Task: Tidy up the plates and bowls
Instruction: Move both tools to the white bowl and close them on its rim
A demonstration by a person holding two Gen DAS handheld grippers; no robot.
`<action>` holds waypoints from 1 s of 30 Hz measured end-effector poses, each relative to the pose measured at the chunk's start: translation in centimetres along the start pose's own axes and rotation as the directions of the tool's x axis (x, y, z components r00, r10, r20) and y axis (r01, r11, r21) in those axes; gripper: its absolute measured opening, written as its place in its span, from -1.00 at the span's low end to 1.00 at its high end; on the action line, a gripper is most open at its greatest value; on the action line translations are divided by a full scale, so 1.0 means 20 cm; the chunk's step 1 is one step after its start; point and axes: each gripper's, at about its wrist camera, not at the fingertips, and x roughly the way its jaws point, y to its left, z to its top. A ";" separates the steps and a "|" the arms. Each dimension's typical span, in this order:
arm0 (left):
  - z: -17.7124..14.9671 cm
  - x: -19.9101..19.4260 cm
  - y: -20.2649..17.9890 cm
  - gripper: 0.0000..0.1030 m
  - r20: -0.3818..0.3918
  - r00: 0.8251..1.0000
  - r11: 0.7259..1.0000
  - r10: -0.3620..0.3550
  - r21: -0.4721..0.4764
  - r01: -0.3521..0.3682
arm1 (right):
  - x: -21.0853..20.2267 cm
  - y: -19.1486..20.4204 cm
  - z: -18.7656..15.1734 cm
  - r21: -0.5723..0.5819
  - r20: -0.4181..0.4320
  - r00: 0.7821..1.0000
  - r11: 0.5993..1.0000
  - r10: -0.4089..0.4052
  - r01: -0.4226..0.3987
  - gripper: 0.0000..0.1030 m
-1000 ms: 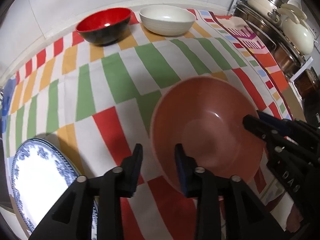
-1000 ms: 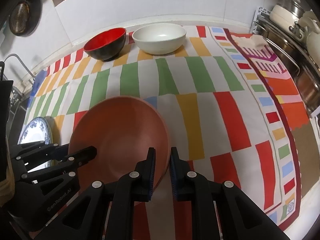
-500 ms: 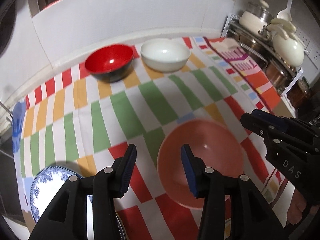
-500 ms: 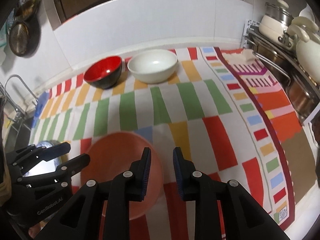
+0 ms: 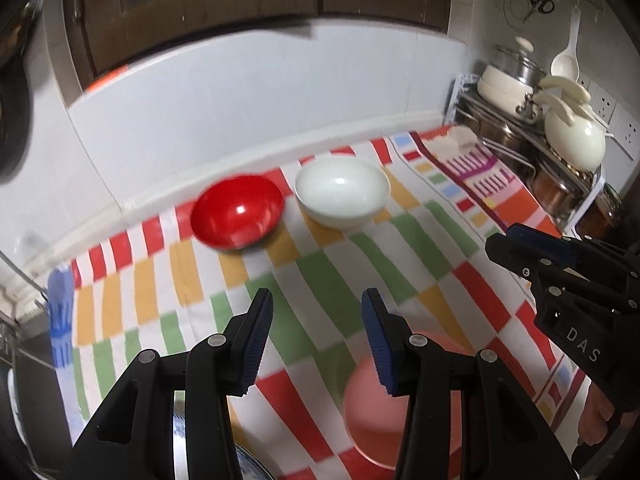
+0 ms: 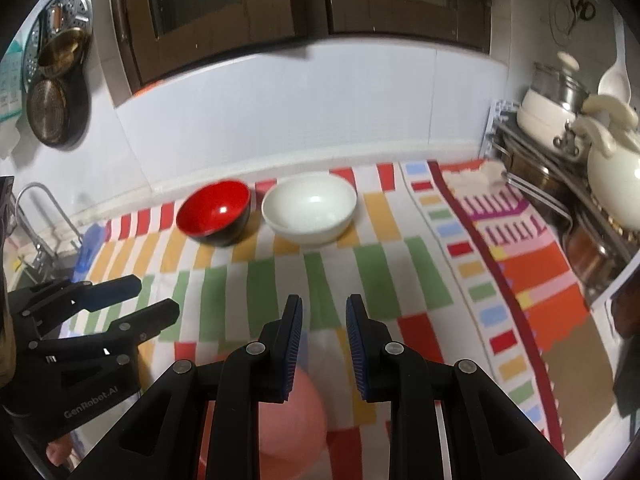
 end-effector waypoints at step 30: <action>0.57 0.63 0.18 -0.12 -0.014 1.000 0.990 -0.020 0.140 0.022 | 0.49 -0.09 0.43 0.117 0.000 1.000 0.993 -0.024 0.024 -0.53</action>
